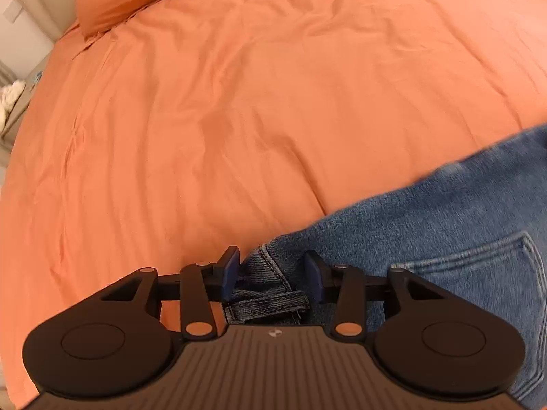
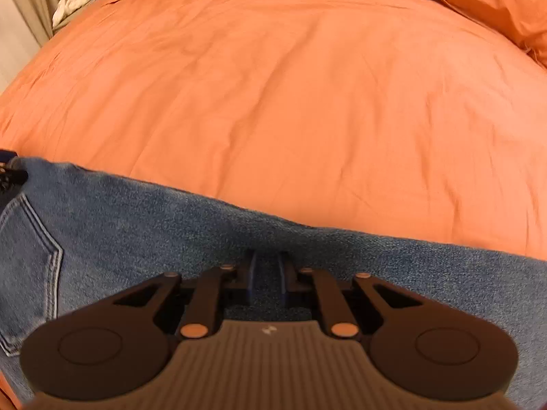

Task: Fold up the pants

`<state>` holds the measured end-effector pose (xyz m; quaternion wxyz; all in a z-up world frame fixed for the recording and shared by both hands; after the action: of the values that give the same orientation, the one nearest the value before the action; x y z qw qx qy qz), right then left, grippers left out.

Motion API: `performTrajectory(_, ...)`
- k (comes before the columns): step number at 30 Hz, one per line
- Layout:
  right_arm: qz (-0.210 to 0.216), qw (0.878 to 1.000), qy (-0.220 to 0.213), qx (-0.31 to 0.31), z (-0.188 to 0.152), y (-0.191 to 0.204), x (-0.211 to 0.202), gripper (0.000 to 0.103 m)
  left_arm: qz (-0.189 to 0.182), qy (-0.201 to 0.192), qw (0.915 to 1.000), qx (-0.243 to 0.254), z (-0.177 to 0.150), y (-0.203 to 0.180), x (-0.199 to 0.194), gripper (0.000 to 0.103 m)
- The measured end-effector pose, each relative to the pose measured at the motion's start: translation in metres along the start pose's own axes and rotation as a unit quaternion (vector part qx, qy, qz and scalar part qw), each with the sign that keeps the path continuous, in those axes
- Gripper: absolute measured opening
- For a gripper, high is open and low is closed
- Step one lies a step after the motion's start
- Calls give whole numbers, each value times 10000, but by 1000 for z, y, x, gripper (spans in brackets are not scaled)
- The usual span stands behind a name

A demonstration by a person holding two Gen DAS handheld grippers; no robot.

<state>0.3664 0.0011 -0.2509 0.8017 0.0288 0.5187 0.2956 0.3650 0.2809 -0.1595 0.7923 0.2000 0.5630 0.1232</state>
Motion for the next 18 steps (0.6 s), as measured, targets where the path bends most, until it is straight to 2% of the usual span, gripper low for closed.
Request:
performTrajectory(2,96,9999,-46,-15,-2,-2,-9,4,119,28,9999,111,3,-2,-5,48)
performTrajectory(4,102,9999,-99,18,-8,-10,-23,6,303,-117,9990,292,4,-8,-19,48)
performTrajectory(6,76,9998,-156,133,-18,-26,-44,19,419,-363,9979,324,3,-13,-41,49)
performTrajectory(7,85,9995,-188,225,-24,-37,-55,20,403,-499,9974,319,3,-15,-53,47)
performTrajectory(10,-24,9974,-335,642,-48,-78,-98,22,224,-773,9962,324,8,-31,-92,47)
performTrajectory(12,-194,9949,-484,859,-68,-108,-129,28,41,-929,9948,418,14,-52,-117,47)
performTrajectory(14,-426,9910,-639,1100,-88,-142,-162,32,-204,-1070,9927,515,21,-78,-141,47)
performTrajectory(18,-785,9775,-931,1721,-136,-213,-226,32,-720,-1326,9848,858,33,-144,-181,47)
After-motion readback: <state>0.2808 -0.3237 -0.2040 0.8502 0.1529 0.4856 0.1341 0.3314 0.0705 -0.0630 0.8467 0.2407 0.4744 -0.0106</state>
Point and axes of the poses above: each gripper's, at about its wrist camera, not at the fingertips, and x roughly the way its jaws point, y to its left, z to its top, the point moved 2 cm from there along x, roughly the way its jaws point, and after that the axes turned 15 degrees about z, right-handed, at the moved point
